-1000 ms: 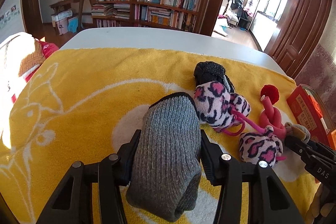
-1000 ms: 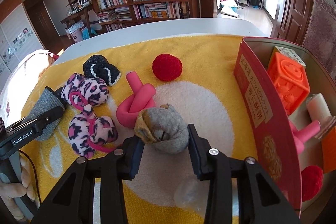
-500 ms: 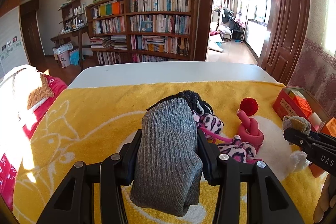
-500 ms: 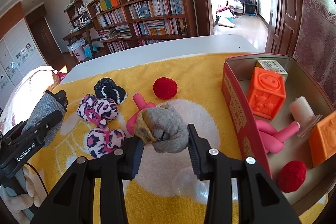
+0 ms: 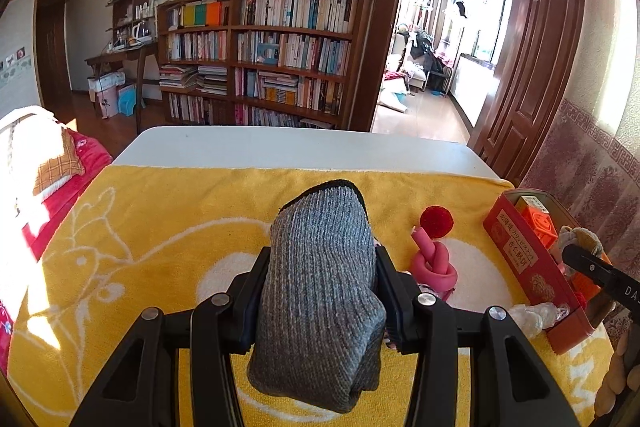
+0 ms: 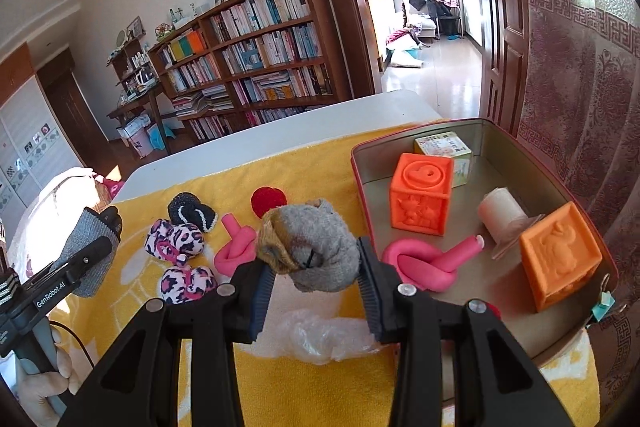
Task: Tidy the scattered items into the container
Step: 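Carry the sock to the tin with the left gripper while the right carries the grey ball there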
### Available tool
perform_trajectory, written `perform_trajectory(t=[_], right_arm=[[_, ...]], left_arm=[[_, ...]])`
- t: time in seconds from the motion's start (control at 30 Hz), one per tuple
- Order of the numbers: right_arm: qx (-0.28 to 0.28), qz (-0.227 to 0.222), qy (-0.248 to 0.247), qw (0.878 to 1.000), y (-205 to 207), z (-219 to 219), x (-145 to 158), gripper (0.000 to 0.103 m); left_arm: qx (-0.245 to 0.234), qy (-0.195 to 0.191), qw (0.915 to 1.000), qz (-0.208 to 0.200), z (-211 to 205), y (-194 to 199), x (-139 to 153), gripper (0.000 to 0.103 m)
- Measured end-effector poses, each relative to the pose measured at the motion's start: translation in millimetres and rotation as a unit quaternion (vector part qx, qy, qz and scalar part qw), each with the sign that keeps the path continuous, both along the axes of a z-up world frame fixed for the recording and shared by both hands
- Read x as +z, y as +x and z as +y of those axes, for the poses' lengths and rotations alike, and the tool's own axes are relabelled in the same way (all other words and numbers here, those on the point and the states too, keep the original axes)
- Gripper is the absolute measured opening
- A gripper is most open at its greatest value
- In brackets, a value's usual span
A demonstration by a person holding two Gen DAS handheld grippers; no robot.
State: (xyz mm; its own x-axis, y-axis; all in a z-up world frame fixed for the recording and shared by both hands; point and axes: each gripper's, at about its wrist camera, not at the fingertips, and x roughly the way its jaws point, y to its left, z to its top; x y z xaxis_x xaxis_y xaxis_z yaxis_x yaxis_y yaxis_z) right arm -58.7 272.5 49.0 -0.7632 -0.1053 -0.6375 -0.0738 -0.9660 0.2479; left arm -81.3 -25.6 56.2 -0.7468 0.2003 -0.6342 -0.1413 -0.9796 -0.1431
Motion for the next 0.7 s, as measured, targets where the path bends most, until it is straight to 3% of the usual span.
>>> perform_trajectory(t=[0.4, 0.7], right_arm=[[-0.084, 0.026, -0.021, 0.996, 28.7, 91.6, 12.7, 0.043], [-0.084, 0.015, -0.048, 0.995, 29.8, 120.3, -0.3, 0.045]], left_arm=[[-0.074, -0.008, 0.9971, 0.020, 76.1, 7.3, 27.4, 0.050], [-0.141, -0.009, 0.9897, 0.021, 157.1, 6.2, 40.3, 0.050]])
